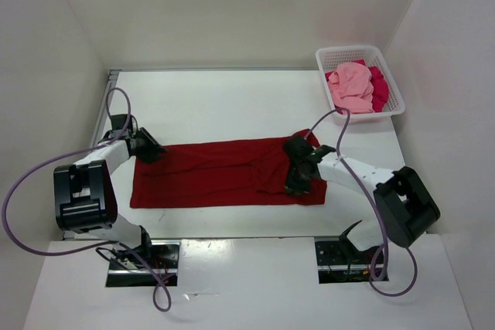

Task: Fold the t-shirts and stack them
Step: Rotate the tshirt 90 degrees

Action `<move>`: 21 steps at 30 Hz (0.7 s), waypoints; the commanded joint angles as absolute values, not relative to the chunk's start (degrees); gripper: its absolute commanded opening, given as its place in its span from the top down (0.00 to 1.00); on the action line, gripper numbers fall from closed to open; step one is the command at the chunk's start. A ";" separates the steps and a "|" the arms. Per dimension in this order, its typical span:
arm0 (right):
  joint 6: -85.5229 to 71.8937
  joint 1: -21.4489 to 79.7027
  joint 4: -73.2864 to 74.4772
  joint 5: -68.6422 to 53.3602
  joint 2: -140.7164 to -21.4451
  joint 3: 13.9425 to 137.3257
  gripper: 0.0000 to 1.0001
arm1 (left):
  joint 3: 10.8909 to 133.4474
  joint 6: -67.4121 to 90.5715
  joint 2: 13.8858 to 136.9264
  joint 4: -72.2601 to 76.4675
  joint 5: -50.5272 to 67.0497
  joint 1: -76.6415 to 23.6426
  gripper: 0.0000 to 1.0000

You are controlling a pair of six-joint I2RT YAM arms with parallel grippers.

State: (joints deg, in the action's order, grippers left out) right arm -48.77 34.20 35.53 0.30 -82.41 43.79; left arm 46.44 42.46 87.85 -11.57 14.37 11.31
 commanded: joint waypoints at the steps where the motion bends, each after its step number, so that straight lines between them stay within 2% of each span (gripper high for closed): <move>1: -51.24 34.11 39.09 1.57 -76.74 48.40 0.90 | 45.01 43.59 88.95 -9.14 17.23 15.37 0.59; 3: -47.74 30.61 39.73 2.11 -76.73 52.27 0.83 | 44.13 43.59 89.47 -9.67 17.23 17.39 0.59; 7: -44.74 24.89 33.94 0.53 -81.44 54.32 0.82 | 42.63 44.20 90.96 -11.24 16.70 21.35 0.59; 9: -44.21 21.98 28.32 0.53 -86.89 54.32 0.90 | 42.63 44.73 91.67 -12.30 16.17 23.46 0.59; 12: -43.69 19.60 22.53 1.22 -92.44 54.84 0.97 | 42.63 44.74 90.01 -13.97 16.17 23.47 0.59; 17: -43.68 18.81 19.96 2.99 -104.12 61.94 0.98 | 41.92 45.79 82.36 -13.90 19.85 22.86 0.62; 20: -43.68 18.81 19.25 2.99 -110.45 67.91 0.99 | 43.68 45.79 81.12 -12.23 19.70 17.51 0.62; 21: -43.07 18.81 19.94 2.99 -116.22 74.73 0.99 | 44.99 45.27 79.47 -12.22 18.73 12.53 0.62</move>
State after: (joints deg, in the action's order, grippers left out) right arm -44.75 18.72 23.38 0.67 -105.67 64.79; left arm 42.15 45.43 82.81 -13.50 18.06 20.40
